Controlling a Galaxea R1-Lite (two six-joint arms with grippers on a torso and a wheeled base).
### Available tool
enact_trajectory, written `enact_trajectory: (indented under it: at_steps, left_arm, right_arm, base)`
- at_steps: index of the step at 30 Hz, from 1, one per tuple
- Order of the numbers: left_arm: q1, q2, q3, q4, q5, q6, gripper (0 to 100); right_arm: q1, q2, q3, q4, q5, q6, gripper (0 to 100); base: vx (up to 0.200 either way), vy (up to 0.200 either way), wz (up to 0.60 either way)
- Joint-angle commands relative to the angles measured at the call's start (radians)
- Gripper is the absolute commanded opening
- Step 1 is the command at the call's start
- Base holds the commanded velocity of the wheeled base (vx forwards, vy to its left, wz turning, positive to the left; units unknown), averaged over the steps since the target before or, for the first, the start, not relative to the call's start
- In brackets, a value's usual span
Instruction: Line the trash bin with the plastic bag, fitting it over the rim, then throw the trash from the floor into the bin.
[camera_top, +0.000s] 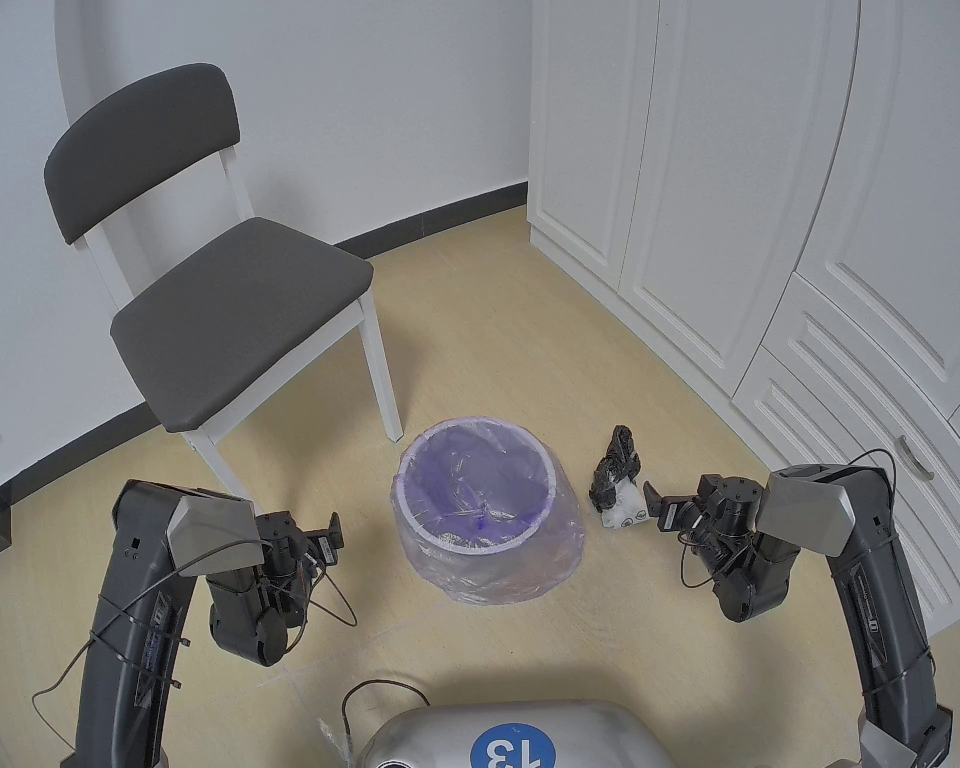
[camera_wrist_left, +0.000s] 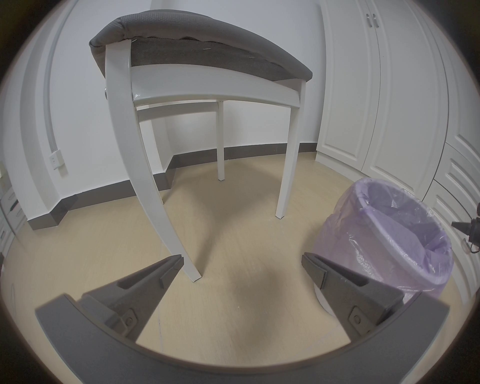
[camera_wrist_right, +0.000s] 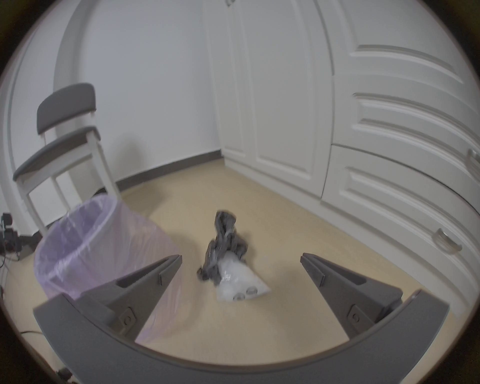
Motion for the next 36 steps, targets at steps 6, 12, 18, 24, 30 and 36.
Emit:
enact_trajectory:
  at_steps: [6, 12, 18, 24, 30, 36]
  left_arm:
    - [-0.009, 0.002, -0.004, -0.018, 0.002, 0.006, 100]
    - [-0.019, -0.003, 0.013, -0.018, -0.001, 0.002, 100]
    - [-0.021, -0.13, 0.127, -0.018, -0.033, -0.008, 100]
    - [-0.052, -0.28, 0.246, -0.018, -0.084, -0.007, 100]
    - [-0.061, -0.351, 0.294, -0.018, -0.088, 0.002, 100]
    - [-0.062, -0.4, 0.311, -0.018, -0.079, 0.002, 100]
  right_arm:
    - [-0.012, -0.145, -0.416, 0.67, 0.065, -0.023, 100]
    - [-0.045, -0.027, -0.547, 0.704, 0.069, -0.02, 100]
    - [-0.061, 0.057, -0.775, 0.965, 0.096, 0.108, 100]
    - [-0.064, 0.122, -0.889, 1.089, 0.166, 0.174, 100]
    - [-0.06, 0.149, -0.895, 1.103, 0.254, 0.177, 100]
    - [-0.055, 0.177, -0.895, 1.106, 0.298, 0.1, 100]
  base:
    - [0.0, 0.0, 0.0]
    - [0.0, 0.0, 0.0]
    - [0.0, 0.0, 0.0]
    - [0.0, 0.0, 0.0]
    - [0.0, 0.0, 0.0]
    - [0.0, 0.0, 0.0]
